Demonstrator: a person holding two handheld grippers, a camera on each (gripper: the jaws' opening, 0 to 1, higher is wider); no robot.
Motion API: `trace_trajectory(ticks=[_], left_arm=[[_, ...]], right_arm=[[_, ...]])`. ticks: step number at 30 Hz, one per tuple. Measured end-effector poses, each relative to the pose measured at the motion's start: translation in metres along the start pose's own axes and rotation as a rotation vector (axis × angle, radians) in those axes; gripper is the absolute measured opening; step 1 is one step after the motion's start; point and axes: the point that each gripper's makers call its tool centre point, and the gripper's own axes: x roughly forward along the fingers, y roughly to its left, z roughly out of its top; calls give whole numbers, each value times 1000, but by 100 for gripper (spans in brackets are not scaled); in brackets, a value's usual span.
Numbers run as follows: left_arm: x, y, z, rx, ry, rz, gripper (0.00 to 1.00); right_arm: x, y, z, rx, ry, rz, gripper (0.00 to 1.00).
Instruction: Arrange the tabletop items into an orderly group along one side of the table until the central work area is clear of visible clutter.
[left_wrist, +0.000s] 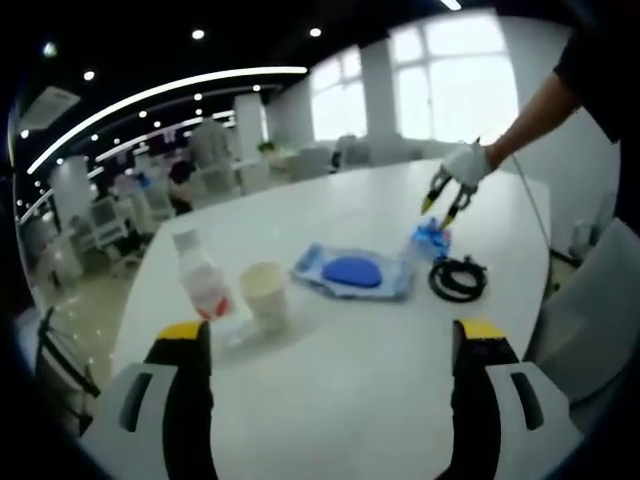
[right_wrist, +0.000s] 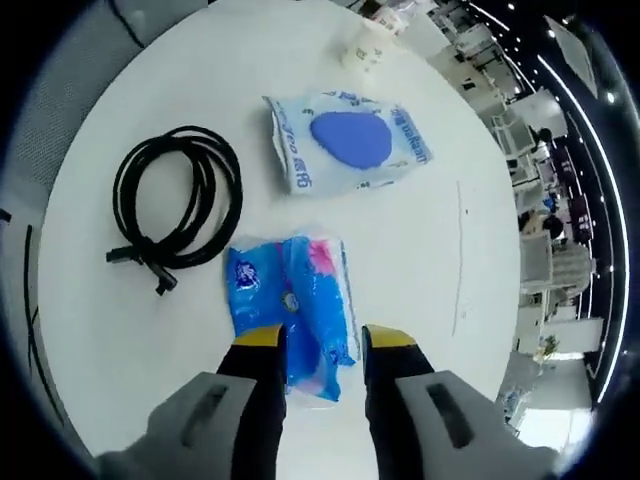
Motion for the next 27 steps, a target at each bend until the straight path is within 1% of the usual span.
trace_trajectory(ticks=[6, 11, 13, 15, 16, 18, 25, 27], left_arm=[[0, 1, 0, -5, -5, -2, 98], [0, 1, -1, -1, -6, -5, 99], [0, 1, -2, 2, 0, -6, 99], [1, 0, -2, 0, 0, -7, 99], [1, 0, -2, 0, 0, -7, 99], [1, 0, -2, -1, 0, -8, 99], [1, -2, -4, 5, 11, -10, 98], [1, 0, -5, 2, 11, -4, 98]], right_arm=[[-8, 1, 14, 92, -60, -46, 43], [-12, 5, 23, 134, -93, -70, 49], [-14, 6, 25, 168, -93, -81, 53], [-17, 6, 31, 190, -119, -100, 56], [-17, 6, 32, 195, -122, -105, 57], [-21, 8, 35, 244, -134, -120, 59], [-25, 15, 36, 342, -139, -149, 64], [-27, 15, 35, 415, -140, -177, 65]])
